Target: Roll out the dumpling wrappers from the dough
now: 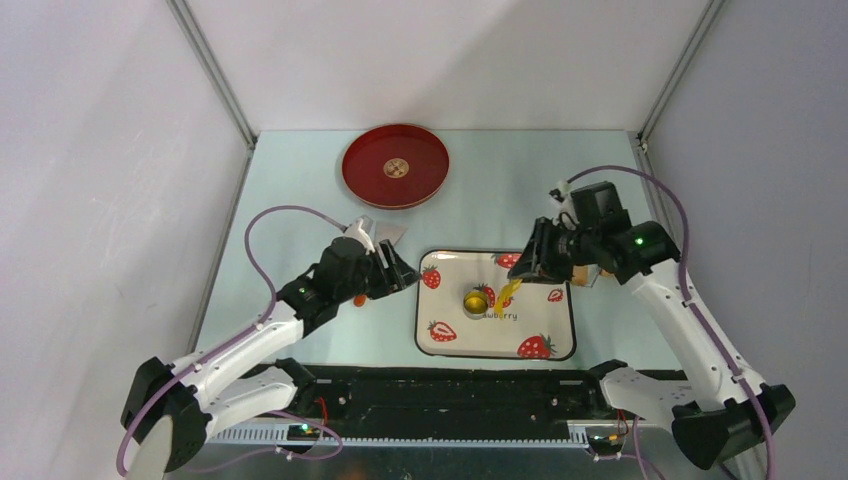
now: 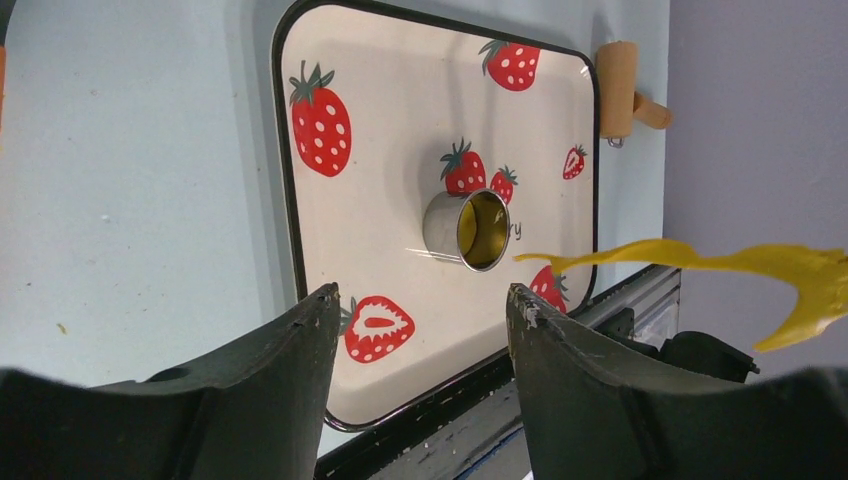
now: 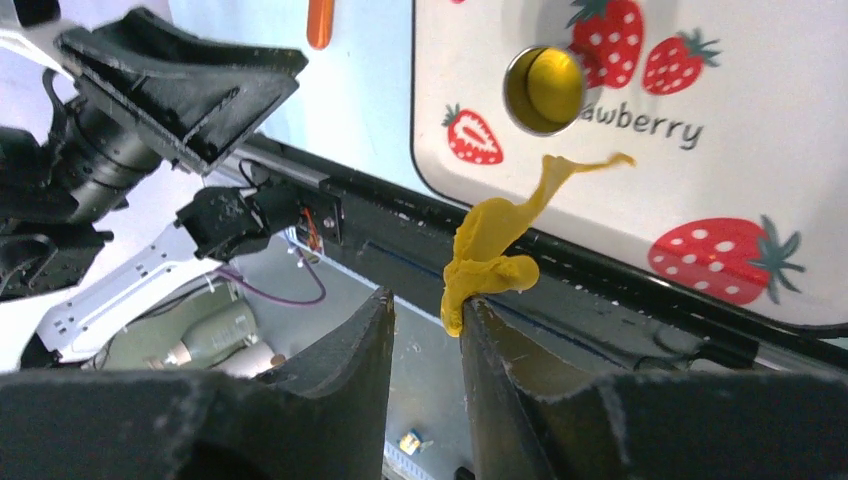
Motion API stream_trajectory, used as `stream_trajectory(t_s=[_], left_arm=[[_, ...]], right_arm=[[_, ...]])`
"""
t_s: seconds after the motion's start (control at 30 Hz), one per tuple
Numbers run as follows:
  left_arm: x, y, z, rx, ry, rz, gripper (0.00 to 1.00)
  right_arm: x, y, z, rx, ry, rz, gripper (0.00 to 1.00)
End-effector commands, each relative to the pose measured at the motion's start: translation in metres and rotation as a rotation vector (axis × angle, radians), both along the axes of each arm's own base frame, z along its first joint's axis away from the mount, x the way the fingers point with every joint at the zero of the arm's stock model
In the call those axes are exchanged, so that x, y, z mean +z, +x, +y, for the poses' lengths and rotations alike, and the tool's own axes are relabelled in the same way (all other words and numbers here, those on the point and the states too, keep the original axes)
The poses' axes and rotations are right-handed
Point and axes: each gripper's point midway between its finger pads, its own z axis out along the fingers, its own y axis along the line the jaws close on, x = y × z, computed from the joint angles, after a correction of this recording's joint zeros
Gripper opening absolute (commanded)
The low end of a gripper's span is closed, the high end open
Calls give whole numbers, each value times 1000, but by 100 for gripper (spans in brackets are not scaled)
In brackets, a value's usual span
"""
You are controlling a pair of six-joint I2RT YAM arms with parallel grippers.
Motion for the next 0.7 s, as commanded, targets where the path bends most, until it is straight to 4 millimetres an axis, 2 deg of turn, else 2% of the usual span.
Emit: stream_trajectory(t_s=[0.0, 0.13, 0.37, 0.67], left_arm=[[13, 4, -2, -24, -19, -67, 68], [17, 3, -2, -26, -29, -83, 70], [30, 3, 2, -10, -50, -132, 71], [86, 5, 18, 43, -106, -311, 76]], right_arm=[[14, 0, -18, 10, 36, -24, 35], [23, 12, -27, -27, 80, -38, 35], [45, 31, -24, -27, 105, -77, 35], [59, 64, -2, 29, 99, -83, 36]])
